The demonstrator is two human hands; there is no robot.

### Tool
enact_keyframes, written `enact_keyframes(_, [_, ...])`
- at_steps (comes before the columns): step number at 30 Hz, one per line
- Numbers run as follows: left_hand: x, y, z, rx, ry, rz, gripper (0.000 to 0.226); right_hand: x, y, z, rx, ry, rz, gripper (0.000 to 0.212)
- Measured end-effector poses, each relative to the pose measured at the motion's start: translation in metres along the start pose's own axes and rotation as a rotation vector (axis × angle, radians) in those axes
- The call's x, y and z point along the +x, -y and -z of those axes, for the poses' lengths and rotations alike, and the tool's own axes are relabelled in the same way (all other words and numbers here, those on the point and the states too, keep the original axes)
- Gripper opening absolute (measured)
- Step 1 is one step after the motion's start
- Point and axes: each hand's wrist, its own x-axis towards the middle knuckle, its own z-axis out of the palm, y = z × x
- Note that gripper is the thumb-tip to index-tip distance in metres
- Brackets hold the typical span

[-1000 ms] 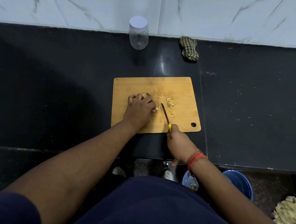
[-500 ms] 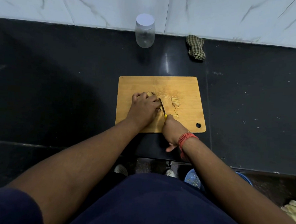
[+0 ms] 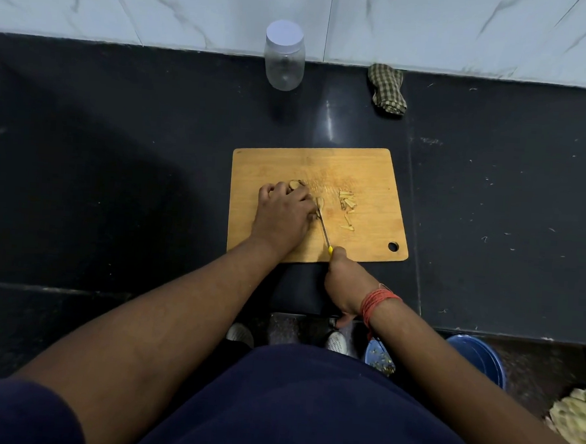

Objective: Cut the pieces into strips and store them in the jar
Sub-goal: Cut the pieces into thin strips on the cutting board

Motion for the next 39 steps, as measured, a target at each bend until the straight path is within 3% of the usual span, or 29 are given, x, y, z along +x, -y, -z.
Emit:
enact_keyframes(6, [-0.001, 0.000, -0.003, -0.026, 0.011, 0.020, 0.018, -0.017, -0.019, 0.001, -0.020, 0.016, 0.005, 0.035])
enact_keyframes(11, [-0.001, 0.000, -0.002, -0.060, 0.017, 0.032, 0.018, -0.016, -0.021, 0.017, 0.169, -0.030, 0.005, 0.015])
enact_keyframes(19, [-0.002, -0.002, -0.001, -0.081, 0.007, 0.061, 0.017, 0.001, 0.003, 0.025, 0.191, 0.018, 0.000, 0.034])
enact_keyframes(25, [-0.003, -0.002, -0.002, -0.113, 0.022, 0.068, 0.018, 0.011, 0.016, 0.022, 0.129, 0.022, 0.012, 0.027])
enact_keyframes(35, [-0.002, 0.001, -0.005, -0.141, 0.010, 0.061, 0.014, 0.017, 0.018, 0.017, 0.145, 0.062, -0.009, 0.041])
enact_keyframes(39, [-0.003, 0.002, -0.007, -0.151, -0.014, 0.057, 0.012, 0.017, 0.017, 0.014, 0.064, -0.002, 0.053, 0.040])
